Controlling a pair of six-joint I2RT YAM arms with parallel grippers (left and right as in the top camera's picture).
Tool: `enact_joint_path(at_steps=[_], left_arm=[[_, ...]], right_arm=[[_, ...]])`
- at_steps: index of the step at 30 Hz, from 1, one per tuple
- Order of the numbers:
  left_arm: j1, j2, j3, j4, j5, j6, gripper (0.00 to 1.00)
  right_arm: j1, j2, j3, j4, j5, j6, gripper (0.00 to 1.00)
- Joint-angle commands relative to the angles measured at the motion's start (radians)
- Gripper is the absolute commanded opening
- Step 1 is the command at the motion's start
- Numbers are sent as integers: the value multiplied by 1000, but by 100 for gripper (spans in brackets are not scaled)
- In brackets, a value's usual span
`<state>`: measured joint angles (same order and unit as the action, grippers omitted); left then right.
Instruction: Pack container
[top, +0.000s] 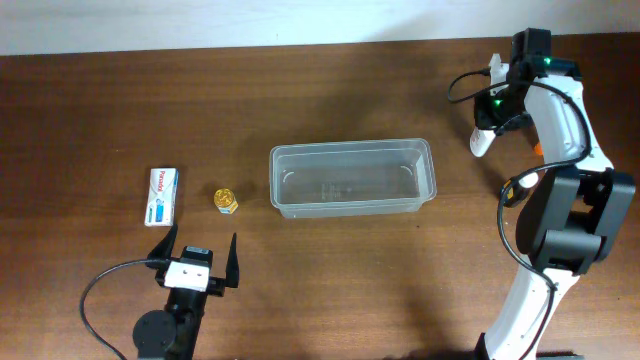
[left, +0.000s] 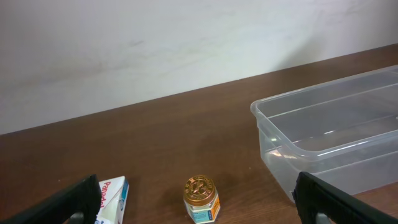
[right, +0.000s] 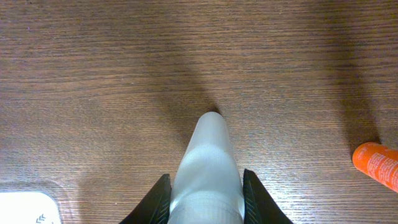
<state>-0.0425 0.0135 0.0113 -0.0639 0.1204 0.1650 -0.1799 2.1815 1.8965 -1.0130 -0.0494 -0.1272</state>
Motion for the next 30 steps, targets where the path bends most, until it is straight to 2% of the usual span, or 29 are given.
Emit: enact_joint_path(at_steps=[1,6,10,13,20,25,30], left_arm=[[6,-8,-2,-5,4,13,99],[6,-8,-2,-5,4,13,99],[6,-8,-2,-5,4,13,99],[6,-8,-2,-5,4,13,99],[6,-8,-2,-5,4,13,100],[6,-8,-2,-5,4,13,99],[6,-8,-2,-5,4,13,99]], right_arm=[[3,-40,26,-14,-7,13,24],[3,-44,97,-74,-89,13,24],[3,-44,227,-179,-152,13,25],[3,-44,352,-277,-206,13,29],[25,-44,676,-549,-336,13,30],[76,-44,834,-670,-279,13,30],[89,-34,842,-664,-130,69,30]])
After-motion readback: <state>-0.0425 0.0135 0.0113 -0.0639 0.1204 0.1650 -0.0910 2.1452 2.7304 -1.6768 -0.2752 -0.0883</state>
